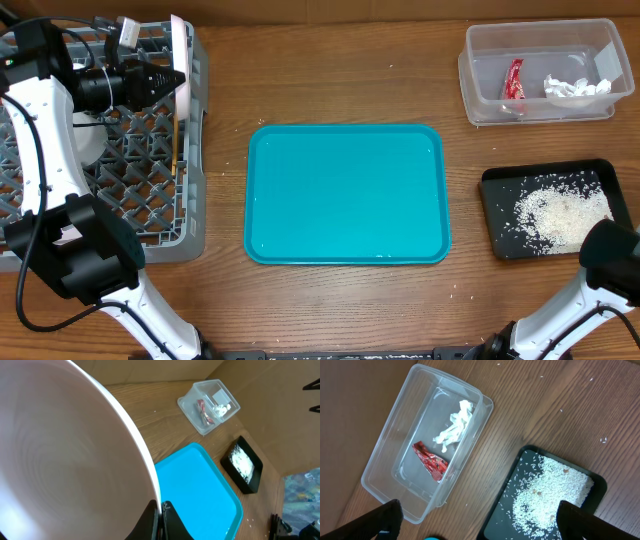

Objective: Sort waste into correct bins and load items into the dishwasher
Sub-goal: 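Lower the plate upright into the rack's right side and release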

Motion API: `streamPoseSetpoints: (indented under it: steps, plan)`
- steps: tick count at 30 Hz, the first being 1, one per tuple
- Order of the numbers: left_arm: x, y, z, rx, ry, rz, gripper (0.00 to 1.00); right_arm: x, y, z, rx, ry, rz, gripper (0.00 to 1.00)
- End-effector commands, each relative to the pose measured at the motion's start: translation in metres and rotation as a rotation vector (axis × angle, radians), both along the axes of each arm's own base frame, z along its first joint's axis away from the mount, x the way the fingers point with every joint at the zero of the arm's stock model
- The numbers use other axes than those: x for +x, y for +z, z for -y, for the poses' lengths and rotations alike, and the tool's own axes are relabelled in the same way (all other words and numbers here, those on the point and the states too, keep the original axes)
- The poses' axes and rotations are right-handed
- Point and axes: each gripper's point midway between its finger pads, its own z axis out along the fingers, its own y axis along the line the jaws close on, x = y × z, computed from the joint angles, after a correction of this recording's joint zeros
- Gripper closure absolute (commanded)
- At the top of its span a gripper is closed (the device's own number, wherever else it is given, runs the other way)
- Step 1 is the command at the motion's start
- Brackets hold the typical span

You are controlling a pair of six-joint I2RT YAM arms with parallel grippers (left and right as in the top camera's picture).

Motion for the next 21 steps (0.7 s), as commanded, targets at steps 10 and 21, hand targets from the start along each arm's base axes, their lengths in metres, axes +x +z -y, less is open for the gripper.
streamPoseSetpoints:
  steps: [10,21]
  plan:
    - [-0.006,-0.006,-0.015,0.003,0.027,-0.007,0.96,-0.001,0.006,0.001,-0.013,-0.003,0.017,0.0]
    - [-0.012,-0.042,-0.018,-0.039,0.051,-0.09,0.76,-0.001,0.006,0.001,-0.013,-0.003,0.017,0.0]
